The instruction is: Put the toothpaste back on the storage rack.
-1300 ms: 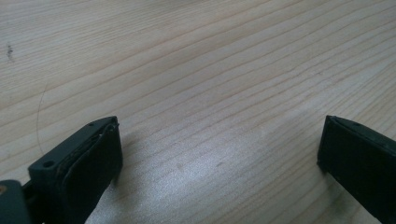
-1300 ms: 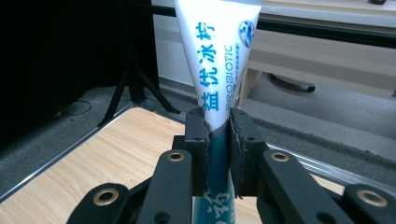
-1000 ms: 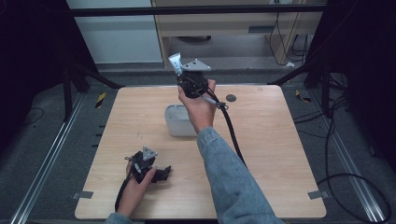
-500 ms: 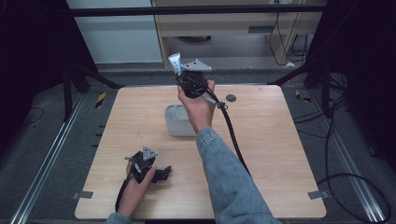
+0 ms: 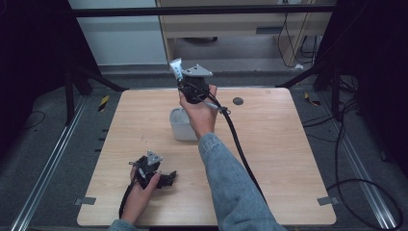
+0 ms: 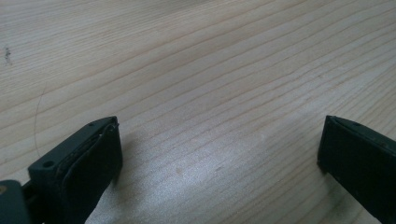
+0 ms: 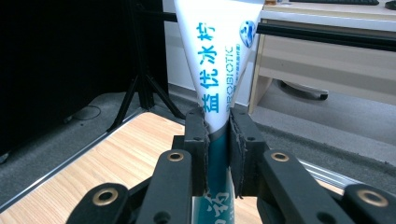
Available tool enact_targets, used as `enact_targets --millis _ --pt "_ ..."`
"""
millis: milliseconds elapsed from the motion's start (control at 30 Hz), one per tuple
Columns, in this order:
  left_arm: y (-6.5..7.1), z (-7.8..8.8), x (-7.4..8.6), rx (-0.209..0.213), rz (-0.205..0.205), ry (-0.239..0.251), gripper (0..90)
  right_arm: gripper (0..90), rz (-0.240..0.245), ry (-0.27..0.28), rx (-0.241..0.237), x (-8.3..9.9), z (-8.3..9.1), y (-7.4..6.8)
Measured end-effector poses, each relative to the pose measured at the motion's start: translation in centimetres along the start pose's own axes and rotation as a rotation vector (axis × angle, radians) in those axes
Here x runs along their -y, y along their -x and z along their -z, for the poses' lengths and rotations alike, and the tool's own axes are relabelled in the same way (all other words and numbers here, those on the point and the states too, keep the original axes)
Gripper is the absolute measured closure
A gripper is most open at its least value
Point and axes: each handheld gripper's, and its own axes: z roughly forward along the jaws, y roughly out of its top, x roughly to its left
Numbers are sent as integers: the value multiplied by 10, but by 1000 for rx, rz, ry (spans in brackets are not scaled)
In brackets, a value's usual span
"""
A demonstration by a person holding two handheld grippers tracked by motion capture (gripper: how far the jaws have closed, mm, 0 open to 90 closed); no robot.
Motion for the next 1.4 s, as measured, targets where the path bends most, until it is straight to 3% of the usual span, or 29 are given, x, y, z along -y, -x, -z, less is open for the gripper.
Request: enact_targets --millis 300,533,833,1400 --pt "0 0 0 1 -1 0 0 788 -26 -19 13 6 -12 5" --pt "0 0 0 1 -1 0 0 788 4 -34 32 12 -18 5" --pt "0 0 0 3 -3 0 0 788 -14 -57 14 21 -20 4" --pt "0 0 0 5 -5 0 0 788 12 -107 21 29 -21 6"
